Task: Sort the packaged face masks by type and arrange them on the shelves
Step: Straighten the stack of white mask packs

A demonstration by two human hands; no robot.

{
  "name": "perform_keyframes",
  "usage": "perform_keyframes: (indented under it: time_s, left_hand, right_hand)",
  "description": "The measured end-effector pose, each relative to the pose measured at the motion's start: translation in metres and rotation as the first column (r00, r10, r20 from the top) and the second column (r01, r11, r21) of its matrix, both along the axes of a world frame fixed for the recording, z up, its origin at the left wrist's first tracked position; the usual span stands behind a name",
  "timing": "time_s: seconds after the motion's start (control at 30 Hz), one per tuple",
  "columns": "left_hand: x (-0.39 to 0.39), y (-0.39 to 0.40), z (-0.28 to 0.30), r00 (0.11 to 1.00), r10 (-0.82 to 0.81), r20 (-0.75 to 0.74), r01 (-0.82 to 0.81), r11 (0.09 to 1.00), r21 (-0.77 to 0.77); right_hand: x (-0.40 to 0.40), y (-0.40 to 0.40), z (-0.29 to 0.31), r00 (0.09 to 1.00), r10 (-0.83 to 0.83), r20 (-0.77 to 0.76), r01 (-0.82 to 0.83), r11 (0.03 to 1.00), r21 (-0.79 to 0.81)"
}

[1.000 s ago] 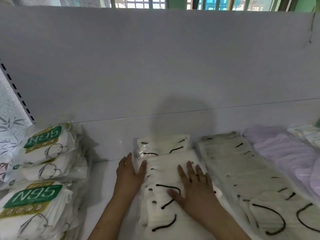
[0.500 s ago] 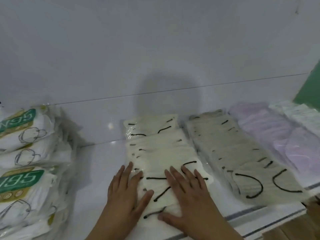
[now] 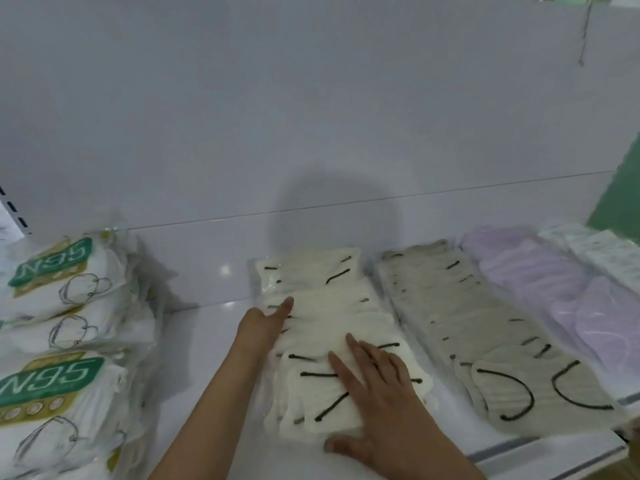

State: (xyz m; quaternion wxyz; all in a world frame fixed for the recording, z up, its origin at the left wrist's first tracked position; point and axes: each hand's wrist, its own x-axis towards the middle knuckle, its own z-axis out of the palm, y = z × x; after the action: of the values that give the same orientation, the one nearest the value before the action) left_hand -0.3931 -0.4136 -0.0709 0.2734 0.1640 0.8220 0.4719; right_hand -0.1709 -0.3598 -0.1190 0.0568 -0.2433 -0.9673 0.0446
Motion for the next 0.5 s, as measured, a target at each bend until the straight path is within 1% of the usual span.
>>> perform_keyframes:
  time_s: [0.07,0.13,0.3,0.37,0.4,0.43,0.5]
  left_hand:
    - [0.002,-0.001,0.001,1.0,0.006,0.024,-0.008,0.995,0.096]
    - [0.004,-0.002,0.0,1.0,0.02,-0.017,-0.016,0.982,0.188]
    - [0.004,0.0,0.002,0.994,-0.02,-0.104,0.056,0.934,0.354]
    - [-0.006,0.002,0.002,0.995,-0.02,-0.095,0.058,0.908,0.415]
    - [-0.01,0.003,0.003,0.996,-0.029,-0.079,0.06,0.906,0.42]
    - [-0.014,0.004,0.003,0.996,-0.044,-0.075,0.069,0.918,0.391]
    - [-0.017,0.006,0.003,0.994,-0.053,-0.093,0.079,0.952,0.296]
  right_hand:
    - [-0.003,0.002,-0.003,1.0,0.017,0.009,-0.017,1.0,0.02]
    - [-0.005,0.003,-0.005,1.0,0.027,-0.001,-0.027,0.998,0.048]
    - [-0.009,0.005,-0.009,0.995,0.024,-0.099,-0.014,0.995,0.097]
    - [-0.012,0.007,-0.007,0.989,0.05,-0.14,-0.032,0.991,0.129]
    - [-0.013,0.008,-0.004,0.986,0.047,-0.157,-0.025,0.99,0.139]
    - [-0.015,0.007,-0.001,0.985,0.028,-0.172,-0.004,0.99,0.14]
    - [-0.018,0.007,0.0,0.983,-0.032,-0.182,0.053,0.992,0.113]
